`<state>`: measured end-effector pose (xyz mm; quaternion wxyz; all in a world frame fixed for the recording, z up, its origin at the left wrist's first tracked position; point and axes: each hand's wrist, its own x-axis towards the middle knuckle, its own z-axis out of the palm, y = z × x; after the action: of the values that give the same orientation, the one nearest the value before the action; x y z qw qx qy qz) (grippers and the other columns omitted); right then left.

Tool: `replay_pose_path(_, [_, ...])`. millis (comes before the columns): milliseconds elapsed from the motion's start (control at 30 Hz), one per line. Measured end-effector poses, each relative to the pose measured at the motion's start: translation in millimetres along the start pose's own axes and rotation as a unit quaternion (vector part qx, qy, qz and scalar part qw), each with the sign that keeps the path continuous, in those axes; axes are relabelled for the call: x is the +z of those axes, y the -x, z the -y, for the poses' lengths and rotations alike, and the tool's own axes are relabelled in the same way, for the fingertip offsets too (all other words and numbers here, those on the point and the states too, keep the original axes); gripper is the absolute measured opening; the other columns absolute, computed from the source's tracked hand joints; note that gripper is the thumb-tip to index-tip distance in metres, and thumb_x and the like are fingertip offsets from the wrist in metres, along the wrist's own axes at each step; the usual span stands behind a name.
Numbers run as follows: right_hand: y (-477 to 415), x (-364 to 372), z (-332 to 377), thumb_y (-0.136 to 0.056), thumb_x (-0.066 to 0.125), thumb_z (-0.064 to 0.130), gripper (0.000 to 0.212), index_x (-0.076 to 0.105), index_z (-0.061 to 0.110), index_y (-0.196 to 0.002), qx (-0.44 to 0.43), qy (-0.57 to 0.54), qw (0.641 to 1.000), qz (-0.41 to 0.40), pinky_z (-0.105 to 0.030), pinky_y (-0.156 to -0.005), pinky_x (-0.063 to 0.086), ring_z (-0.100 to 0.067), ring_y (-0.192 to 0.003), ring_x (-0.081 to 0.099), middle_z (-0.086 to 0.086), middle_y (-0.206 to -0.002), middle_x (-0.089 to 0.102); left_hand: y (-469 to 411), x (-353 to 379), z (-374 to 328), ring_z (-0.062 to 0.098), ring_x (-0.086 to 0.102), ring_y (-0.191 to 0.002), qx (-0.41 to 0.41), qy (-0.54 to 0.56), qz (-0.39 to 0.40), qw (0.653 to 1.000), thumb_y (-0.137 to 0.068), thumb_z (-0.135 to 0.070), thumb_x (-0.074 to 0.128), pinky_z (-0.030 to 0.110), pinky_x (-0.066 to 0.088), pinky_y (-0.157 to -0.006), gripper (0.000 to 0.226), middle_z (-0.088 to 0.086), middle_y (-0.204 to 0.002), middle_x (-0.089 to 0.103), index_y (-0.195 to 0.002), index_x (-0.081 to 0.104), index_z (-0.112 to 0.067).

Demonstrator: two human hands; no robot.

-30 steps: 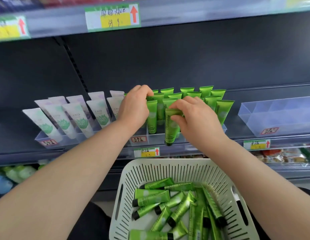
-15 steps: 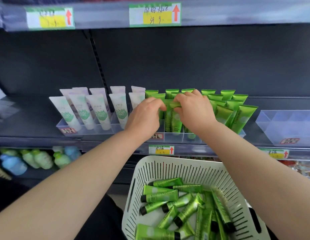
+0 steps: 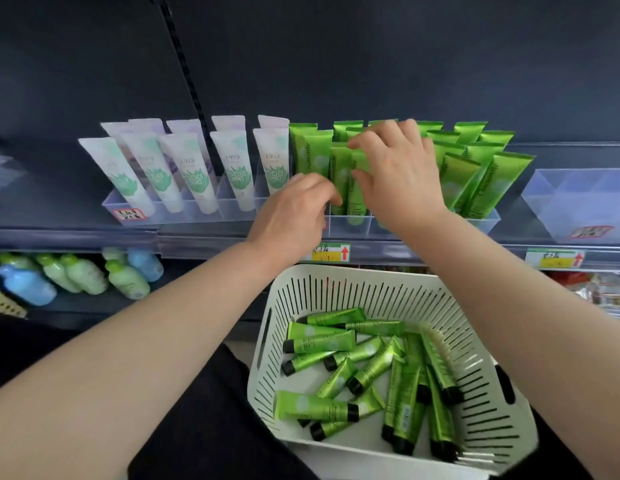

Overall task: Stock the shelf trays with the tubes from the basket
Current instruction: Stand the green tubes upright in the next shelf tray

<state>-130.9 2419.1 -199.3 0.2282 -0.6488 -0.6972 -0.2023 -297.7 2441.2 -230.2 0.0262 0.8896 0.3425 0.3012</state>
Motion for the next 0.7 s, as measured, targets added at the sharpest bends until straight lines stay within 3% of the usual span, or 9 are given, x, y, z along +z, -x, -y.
replay_pose_path(67, [19.3,0.4,3.3,-0.084,0.060,0.020,0.030,0.061,0.016,-0.114,-0.007,-0.029,0.999,-0.041,-0.042,-0.076,0.038,-0.032,-0.107,0.048,-0.004,-0.115,0.058,10.7,9.8,-3.8,0.028,0.058,-0.101,0.012,0.014,0.007,1.000,-0.084,0.011,0.053,0.043,0.050,-0.078,0.025,0.008,-0.103,0.066,-0.097,0.068,-0.004])
replay_pose_path(167, [63.5,16.1,7.5,-0.082,0.061,0.013,0.027,0.065,0.015,-0.108,-0.018,-0.047,0.999,-0.010,-0.042,-0.071,0.039,-0.034,-0.100,0.051,-0.005,-0.111,0.061,31.6,32.6,-9.1,0.027,0.058,-0.100,0.000,0.032,0.036,0.999,-0.083,0.009,0.055,0.041,0.048,-0.076,0.024,0.007,-0.102,0.066,-0.096,0.068,-0.006])
replay_pose_path(267, [115.3,42.3,5.3,-0.083,0.063,0.013,0.028,0.065,0.016,-0.111,-0.017,-0.079,0.991,0.107,-0.042,-0.076,0.040,-0.033,-0.103,0.050,-0.003,-0.113,0.060,57.2,63.4,-11.2,0.027,0.057,-0.098,-0.033,0.047,0.090,0.994,-0.082,0.008,0.055,0.040,0.046,-0.074,0.023,0.005,-0.099,0.064,-0.093,0.067,-0.008])
replay_pose_path(367, [160.8,69.6,-3.7,-0.085,0.059,0.018,0.038,0.057,0.024,-0.123,0.002,-0.073,0.970,0.231,-0.040,-0.088,0.041,-0.025,-0.114,0.045,0.004,-0.123,0.054,86.8,95.3,-7.4,0.023,0.056,-0.103,-0.086,0.054,0.176,0.979,-0.086,0.005,0.053,0.039,0.047,-0.081,0.026,0.001,-0.104,0.064,-0.099,0.067,-0.013])
replay_pose_path(500, [202.0,95.5,-27.5,-0.087,0.057,0.020,0.040,0.053,0.030,-0.125,0.049,-0.039,0.943,0.326,-0.037,-0.091,0.040,-0.020,-0.113,0.042,0.007,-0.122,0.053,130.6,132.9,-0.8,0.017,0.057,-0.108,-0.141,0.019,0.342,0.929,-0.090,0.000,0.055,0.034,0.048,-0.092,0.033,-0.003,-0.117,0.061,-0.114,0.064,-0.021])
replay_pose_path(700, [248.0,118.8,-45.3,-0.087,0.052,0.013,0.044,0.050,0.029,-0.127,0.104,-0.010,0.890,0.444,-0.041,-0.102,0.035,-0.022,-0.121,0.040,0.003,-0.126,0.052,171.8,160.3,4.1,0.021,0.062,-0.097,-0.147,-0.033,0.510,0.847,-0.089,-0.004,0.054,0.040,0.053,-0.086,0.027,0.002,-0.111,0.064,-0.111,0.064,-0.017])
